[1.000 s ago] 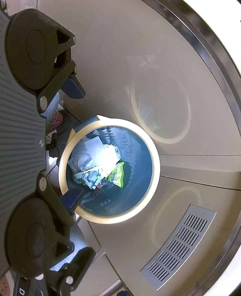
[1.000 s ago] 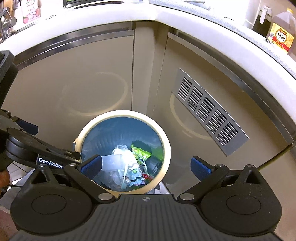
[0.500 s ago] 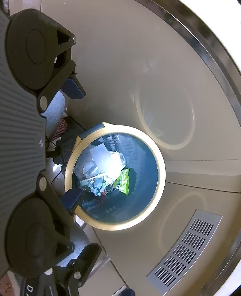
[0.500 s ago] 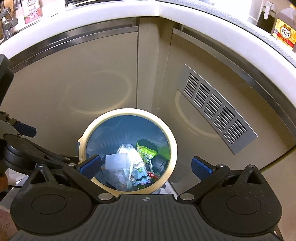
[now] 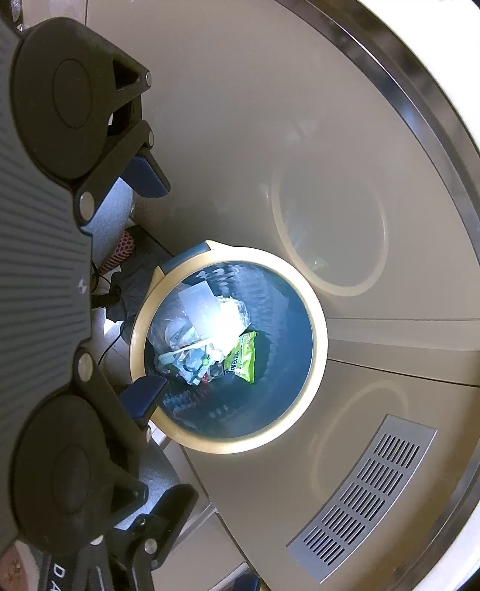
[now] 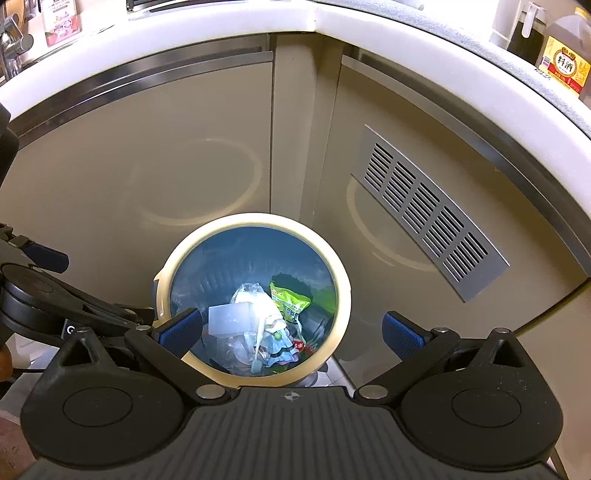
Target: Collect trash
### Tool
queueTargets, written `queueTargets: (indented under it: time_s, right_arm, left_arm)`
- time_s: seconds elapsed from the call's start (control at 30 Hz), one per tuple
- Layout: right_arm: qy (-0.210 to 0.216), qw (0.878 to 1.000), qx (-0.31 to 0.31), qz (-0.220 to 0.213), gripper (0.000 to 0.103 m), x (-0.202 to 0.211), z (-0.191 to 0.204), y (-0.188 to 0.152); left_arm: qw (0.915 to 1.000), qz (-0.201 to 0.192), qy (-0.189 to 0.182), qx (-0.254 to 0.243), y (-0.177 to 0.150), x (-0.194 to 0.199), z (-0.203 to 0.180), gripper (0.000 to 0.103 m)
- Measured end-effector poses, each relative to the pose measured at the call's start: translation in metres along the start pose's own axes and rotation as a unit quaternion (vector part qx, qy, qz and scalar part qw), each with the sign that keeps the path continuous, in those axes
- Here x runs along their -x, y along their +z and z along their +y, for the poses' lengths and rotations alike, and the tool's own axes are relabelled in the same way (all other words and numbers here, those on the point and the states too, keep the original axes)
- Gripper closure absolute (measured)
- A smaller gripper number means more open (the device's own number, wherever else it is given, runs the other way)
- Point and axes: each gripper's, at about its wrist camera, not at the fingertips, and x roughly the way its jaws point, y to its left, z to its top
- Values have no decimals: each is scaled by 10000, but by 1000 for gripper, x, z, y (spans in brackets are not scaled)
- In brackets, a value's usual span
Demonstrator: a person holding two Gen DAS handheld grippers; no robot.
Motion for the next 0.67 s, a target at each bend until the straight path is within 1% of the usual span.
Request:
queueTargets:
  time_s: [0.47,0.67]
  right_arm:
    - [-14,10000,7,-51,0,3,1,-1]
    - [-7,10000,8,-82,0,5,1,-2]
  left_arm:
    - [10000,9,-57,40,0,0,5,0]
    - [9999,-123,-18,76,-1,5,6,0]
